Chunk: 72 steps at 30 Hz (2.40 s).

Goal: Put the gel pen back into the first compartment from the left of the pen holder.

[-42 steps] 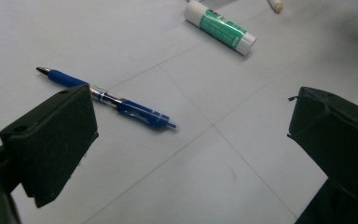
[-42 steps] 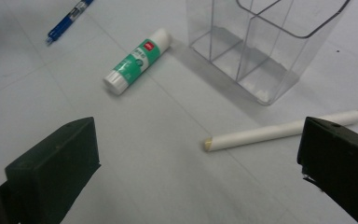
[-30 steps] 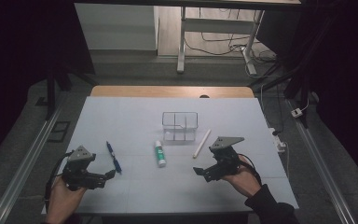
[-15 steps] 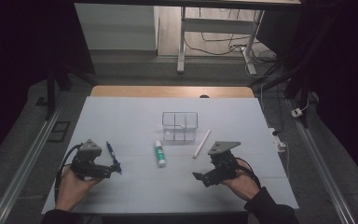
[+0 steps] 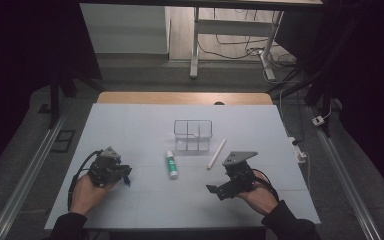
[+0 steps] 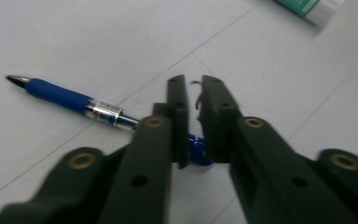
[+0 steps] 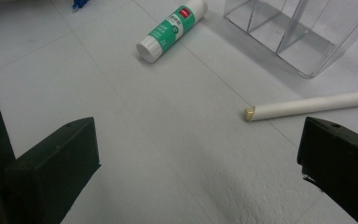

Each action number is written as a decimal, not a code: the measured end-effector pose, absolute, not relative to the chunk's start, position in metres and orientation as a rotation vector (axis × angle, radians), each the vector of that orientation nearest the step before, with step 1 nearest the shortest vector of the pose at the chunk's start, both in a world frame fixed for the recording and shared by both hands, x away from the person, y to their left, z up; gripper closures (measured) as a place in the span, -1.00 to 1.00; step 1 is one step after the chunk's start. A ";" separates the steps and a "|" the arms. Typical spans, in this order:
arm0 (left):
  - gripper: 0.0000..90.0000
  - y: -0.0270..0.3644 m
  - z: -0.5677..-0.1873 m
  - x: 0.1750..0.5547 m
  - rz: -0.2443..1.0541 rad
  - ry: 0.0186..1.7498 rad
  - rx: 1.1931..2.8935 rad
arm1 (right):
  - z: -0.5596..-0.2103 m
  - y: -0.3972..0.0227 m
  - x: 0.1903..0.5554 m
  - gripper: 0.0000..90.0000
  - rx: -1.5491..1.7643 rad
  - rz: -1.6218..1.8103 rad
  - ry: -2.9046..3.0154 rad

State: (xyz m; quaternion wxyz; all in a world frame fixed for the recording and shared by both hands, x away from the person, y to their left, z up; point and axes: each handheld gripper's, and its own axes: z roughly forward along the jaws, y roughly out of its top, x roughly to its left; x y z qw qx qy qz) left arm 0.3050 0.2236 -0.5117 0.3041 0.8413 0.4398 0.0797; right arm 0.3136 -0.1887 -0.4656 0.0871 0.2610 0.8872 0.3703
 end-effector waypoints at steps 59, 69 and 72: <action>0.96 0.269 -0.518 0.297 0.177 1.417 2.264 | -0.466 -0.195 0.316 -1.00 0.779 1.059 2.631; 0.27 0.268 -0.509 0.309 0.264 1.409 2.178 | -0.462 -0.202 0.313 -1.00 0.817 1.095 2.632; 0.12 0.268 -0.510 0.315 0.279 1.412 2.173 | -0.462 -0.204 0.311 -1.00 0.824 1.097 2.632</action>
